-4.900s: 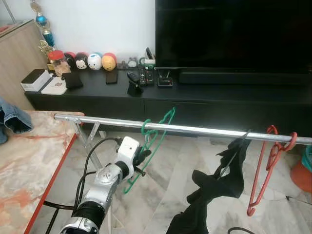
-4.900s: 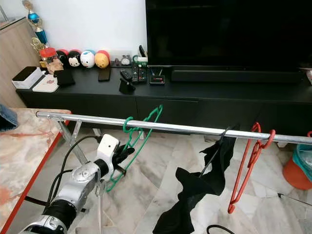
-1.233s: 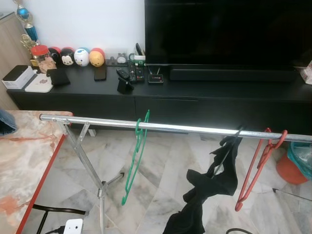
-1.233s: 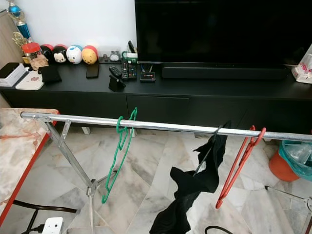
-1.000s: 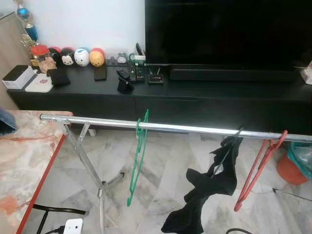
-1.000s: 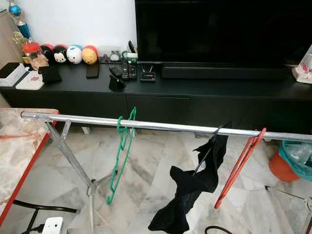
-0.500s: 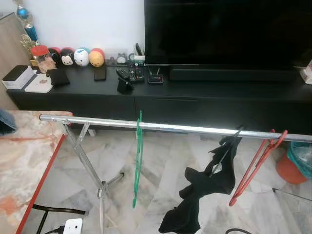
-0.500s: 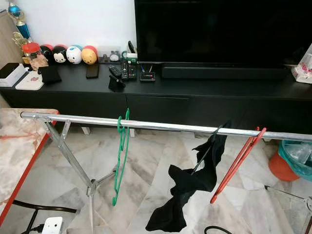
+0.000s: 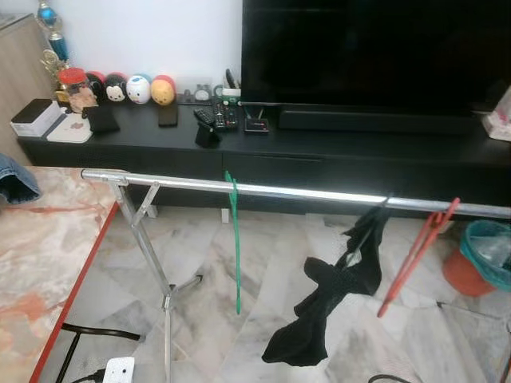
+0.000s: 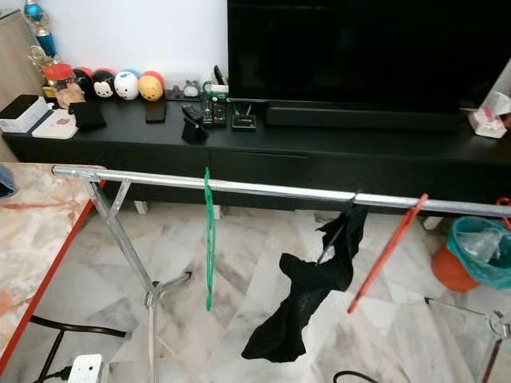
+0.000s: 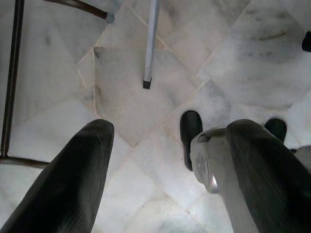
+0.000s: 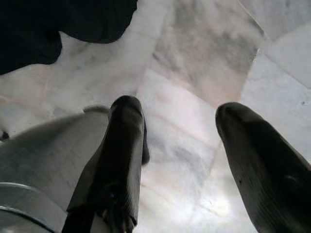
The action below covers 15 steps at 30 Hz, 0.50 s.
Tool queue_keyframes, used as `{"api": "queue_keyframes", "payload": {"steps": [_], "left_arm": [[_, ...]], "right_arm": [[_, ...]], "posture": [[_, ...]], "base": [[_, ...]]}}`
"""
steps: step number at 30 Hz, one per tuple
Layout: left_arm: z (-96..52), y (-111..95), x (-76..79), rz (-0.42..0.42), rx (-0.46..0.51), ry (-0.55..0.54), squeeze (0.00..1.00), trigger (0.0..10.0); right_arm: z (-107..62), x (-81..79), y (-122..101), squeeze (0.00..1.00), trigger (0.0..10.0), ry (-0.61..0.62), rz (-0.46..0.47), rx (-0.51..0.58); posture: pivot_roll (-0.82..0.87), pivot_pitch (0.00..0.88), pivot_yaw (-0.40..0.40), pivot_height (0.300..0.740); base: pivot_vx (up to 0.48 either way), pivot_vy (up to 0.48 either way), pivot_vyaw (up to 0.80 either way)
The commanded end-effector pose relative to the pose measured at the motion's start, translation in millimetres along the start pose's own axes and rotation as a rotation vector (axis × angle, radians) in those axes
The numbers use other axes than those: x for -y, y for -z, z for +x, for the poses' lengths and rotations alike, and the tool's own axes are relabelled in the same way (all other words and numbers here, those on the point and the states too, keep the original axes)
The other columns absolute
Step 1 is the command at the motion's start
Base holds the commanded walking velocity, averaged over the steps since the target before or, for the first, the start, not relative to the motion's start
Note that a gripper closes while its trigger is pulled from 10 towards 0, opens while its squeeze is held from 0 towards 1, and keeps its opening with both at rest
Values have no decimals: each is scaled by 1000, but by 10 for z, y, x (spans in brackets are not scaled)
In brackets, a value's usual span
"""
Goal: Hang hanger
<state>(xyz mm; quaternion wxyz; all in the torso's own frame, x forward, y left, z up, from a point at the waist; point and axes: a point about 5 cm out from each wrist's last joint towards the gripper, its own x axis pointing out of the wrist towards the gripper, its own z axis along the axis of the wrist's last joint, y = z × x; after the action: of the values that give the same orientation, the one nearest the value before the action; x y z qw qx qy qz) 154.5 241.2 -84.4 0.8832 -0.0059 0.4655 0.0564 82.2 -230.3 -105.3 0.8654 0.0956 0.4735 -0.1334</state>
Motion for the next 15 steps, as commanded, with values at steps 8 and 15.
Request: {"api": "queue_keyframes", "payload": {"steps": [8, 15], "left_arm": [[-9, 68, 21, -2, -20, 4, 0, 10000], [-12, 76, 18, 9, -24, 9, 0, 10000]], "right_arm": [[1, 30, -22, 0, 10000, 4, -15, 1], [-3, 29, -10, 0, 10000, 4, -15, 0]], "posture": [[47, 0, -11, 740], [46, 0, -8, 740]], "base": [[-250, 0, 0], [-252, 0, 0]]}}
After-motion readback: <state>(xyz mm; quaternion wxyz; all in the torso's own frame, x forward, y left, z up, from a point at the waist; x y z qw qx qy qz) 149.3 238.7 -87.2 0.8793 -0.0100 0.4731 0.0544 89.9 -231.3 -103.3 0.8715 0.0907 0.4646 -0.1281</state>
